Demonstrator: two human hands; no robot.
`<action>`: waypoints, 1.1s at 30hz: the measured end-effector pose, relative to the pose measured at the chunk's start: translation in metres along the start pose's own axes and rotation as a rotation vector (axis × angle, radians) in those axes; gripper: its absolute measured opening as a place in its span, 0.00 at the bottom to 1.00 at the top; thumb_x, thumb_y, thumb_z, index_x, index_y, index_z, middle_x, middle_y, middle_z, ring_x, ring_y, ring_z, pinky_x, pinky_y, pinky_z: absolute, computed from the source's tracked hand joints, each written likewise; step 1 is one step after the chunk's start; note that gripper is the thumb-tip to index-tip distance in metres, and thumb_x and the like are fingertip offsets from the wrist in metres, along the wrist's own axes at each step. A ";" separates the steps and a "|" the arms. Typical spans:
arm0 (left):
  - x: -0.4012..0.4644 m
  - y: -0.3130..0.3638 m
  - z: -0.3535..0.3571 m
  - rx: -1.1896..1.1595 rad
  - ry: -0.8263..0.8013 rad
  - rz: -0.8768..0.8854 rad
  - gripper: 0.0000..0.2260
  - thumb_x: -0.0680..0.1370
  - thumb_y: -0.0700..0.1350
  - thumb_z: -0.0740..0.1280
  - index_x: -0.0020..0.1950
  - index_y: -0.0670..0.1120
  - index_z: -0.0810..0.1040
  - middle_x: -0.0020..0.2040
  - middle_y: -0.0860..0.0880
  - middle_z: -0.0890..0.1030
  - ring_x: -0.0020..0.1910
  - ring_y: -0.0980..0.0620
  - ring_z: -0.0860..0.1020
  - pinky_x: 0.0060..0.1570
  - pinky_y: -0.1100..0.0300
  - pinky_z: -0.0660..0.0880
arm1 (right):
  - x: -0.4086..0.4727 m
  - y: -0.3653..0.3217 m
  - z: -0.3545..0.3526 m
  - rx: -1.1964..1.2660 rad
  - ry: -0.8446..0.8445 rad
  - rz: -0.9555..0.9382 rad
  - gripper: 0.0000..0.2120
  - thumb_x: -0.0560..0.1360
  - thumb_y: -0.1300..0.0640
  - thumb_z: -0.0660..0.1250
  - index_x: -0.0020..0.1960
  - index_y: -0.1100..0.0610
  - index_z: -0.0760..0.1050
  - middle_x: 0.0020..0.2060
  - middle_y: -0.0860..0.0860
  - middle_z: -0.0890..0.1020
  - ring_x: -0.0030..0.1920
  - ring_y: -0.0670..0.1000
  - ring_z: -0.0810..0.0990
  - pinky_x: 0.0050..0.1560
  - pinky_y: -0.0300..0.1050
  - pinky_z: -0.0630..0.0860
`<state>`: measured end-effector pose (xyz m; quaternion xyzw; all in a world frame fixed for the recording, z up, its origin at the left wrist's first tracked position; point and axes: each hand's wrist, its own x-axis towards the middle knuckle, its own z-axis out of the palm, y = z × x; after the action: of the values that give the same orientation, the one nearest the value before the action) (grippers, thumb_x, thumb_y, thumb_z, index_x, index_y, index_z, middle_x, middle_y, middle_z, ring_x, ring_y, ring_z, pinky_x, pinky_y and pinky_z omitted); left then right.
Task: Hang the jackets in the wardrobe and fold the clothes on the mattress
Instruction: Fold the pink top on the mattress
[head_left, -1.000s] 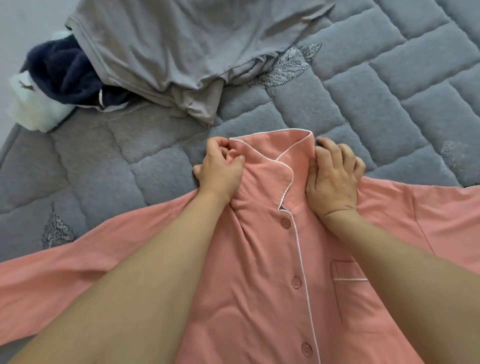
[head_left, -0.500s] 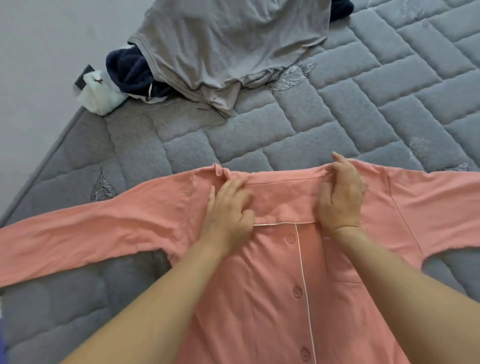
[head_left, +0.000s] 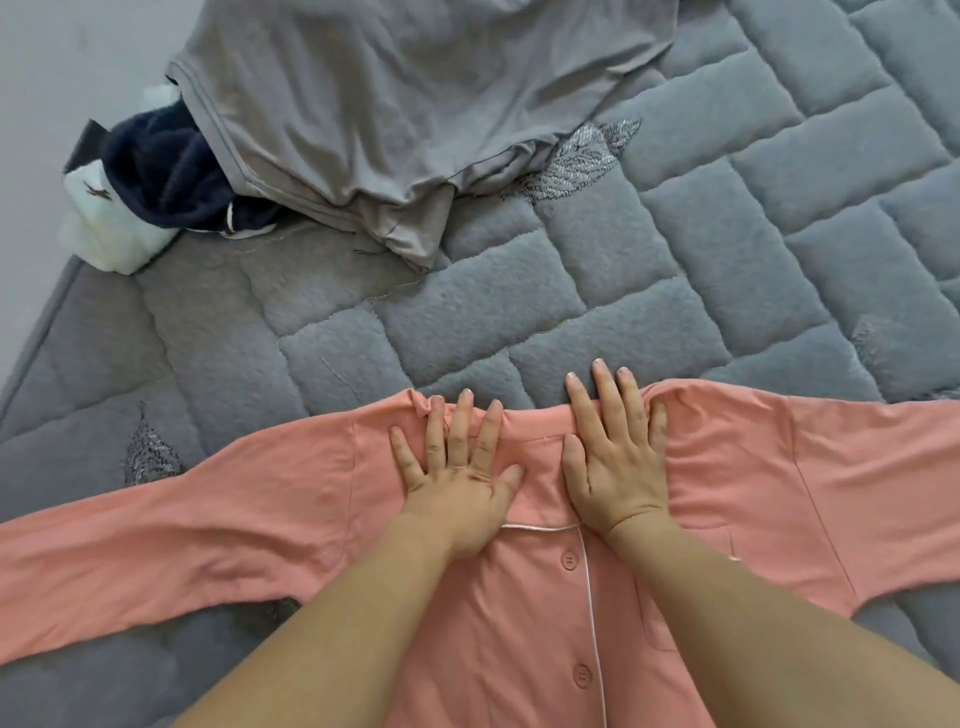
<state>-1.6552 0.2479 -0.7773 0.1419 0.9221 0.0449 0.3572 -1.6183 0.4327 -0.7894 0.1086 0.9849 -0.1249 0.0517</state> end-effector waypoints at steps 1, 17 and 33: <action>0.000 0.000 0.000 0.003 -0.007 -0.001 0.31 0.72 0.70 0.35 0.62 0.65 0.14 0.64 0.58 0.12 0.63 0.51 0.13 0.59 0.33 0.18 | 0.001 0.002 0.002 -0.003 0.009 -0.004 0.31 0.75 0.46 0.52 0.78 0.48 0.60 0.78 0.52 0.59 0.78 0.56 0.55 0.72 0.62 0.49; 0.002 -0.003 0.003 -0.032 0.121 0.060 0.32 0.76 0.70 0.39 0.72 0.65 0.23 0.73 0.57 0.21 0.66 0.51 0.15 0.58 0.36 0.17 | -0.004 -0.005 -0.005 -0.089 0.094 -0.042 0.30 0.77 0.46 0.47 0.78 0.50 0.60 0.78 0.54 0.60 0.78 0.56 0.55 0.75 0.66 0.43; -0.199 -0.316 0.027 -1.419 0.953 -1.063 0.20 0.77 0.45 0.63 0.68 0.41 0.71 0.55 0.42 0.78 0.51 0.42 0.78 0.48 0.50 0.75 | -0.107 -0.350 0.084 -0.035 -0.060 -0.561 0.38 0.74 0.36 0.56 0.79 0.53 0.58 0.79 0.55 0.54 0.79 0.56 0.48 0.77 0.62 0.43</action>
<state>-1.5698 -0.1125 -0.7267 -0.5661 0.6728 0.4706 -0.0732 -1.5878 0.0586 -0.7739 -0.1729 0.9765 -0.1204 0.0461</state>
